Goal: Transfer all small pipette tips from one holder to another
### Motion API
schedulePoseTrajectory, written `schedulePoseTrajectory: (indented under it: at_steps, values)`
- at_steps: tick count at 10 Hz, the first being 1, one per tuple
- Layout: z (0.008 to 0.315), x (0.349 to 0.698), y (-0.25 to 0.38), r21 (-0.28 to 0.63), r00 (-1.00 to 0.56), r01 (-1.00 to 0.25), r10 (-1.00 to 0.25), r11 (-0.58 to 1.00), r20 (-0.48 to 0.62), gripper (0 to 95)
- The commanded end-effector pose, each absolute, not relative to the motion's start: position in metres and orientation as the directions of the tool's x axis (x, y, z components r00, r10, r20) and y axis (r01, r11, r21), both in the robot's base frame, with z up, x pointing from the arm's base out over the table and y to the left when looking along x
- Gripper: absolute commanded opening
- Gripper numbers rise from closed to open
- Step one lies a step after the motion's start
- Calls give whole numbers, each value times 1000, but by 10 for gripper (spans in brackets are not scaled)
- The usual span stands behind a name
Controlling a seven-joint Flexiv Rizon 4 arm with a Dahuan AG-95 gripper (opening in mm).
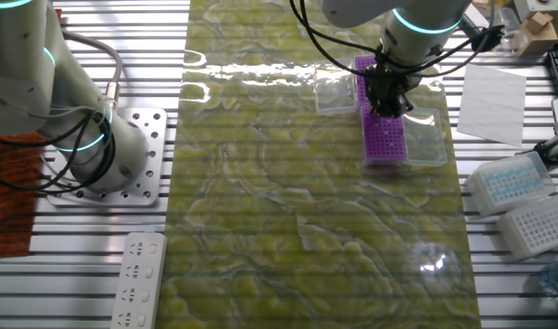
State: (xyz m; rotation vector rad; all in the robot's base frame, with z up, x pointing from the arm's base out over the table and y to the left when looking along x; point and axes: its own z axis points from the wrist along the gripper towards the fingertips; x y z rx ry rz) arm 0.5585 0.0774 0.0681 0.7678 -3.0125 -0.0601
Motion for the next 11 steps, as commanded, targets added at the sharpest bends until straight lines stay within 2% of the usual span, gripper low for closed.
schedulePoseTrajectory:
  at_steps: [1,5,11]
  values:
    - [84,557,79,48,-894,-446,-447,894,30,0]
    - [97,550,112,67,-949,-313,-315,947,28,0]
    - [90,545,136,81,-966,-256,-258,963,11,0]
